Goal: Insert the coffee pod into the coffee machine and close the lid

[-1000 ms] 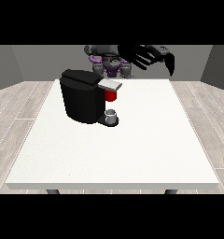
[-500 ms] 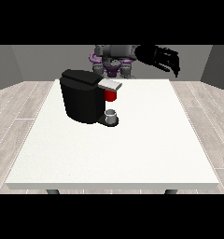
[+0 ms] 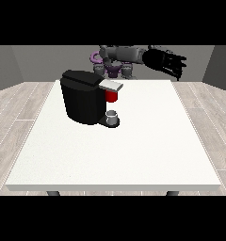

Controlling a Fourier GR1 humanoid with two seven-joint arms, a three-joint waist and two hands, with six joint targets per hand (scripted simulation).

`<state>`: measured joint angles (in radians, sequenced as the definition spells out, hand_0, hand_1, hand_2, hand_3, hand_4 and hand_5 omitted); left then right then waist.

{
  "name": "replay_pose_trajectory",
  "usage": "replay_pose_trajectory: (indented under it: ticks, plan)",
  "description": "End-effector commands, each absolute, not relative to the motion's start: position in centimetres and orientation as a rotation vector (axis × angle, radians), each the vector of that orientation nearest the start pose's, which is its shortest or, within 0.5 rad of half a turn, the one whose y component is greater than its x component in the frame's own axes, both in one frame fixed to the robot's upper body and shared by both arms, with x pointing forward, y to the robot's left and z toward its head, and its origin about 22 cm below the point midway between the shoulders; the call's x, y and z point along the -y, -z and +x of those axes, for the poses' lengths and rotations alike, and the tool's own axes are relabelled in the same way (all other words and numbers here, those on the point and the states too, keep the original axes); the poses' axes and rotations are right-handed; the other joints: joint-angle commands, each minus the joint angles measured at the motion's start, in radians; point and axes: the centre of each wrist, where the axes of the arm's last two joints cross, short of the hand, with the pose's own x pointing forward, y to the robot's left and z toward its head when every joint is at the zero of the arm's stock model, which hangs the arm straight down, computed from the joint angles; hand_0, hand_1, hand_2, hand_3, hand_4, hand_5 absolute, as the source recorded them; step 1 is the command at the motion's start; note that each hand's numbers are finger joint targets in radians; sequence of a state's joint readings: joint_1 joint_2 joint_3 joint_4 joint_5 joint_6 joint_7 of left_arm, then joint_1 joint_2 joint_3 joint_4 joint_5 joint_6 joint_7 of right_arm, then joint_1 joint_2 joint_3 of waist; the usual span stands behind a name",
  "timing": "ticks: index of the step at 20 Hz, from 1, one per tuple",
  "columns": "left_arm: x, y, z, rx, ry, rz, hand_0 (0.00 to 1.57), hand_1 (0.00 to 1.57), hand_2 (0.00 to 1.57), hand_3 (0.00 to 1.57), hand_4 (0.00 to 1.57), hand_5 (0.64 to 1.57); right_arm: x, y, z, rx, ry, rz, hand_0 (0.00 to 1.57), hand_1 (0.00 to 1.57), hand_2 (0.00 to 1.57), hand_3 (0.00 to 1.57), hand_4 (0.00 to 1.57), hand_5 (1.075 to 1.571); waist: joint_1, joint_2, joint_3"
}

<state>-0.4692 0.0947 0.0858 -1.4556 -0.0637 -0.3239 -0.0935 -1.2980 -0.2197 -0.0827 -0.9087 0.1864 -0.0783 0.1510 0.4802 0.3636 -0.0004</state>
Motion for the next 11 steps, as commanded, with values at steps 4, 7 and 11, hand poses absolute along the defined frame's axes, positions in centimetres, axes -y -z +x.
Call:
replay_pose_trajectory:
  ticks: [4,7,11]
  plan:
    - [-23.8,-8.3,33.2,1.854,0.424,-0.171,0.0,0.0,0.0,0.0,0.32,1.571,9.8,-25.8,43.2,2.027,-0.476,-0.084,0.0,0.0,0.0,0.0,0.0,1.571,-0.079,-0.097,0.0002]
    - [-22.3,-7.3,31.9,1.808,0.429,-0.162,0.0,0.0,0.0,0.0,0.26,1.571,9.0,-21.8,42.9,2.033,-0.508,-0.017,0.0,0.0,0.0,0.0,0.22,1.571,-0.101,-0.155,0.0009]
    - [-26.1,-1.7,29.8,1.728,0.31,-0.113,0.0,0.0,0.0,0.0,0.27,1.571,7.5,-17.3,40.9,1.968,-0.531,0.122,0.0,0.0,0.0,0.0,0.26,1.571,-0.206,-0.24,0.0002]
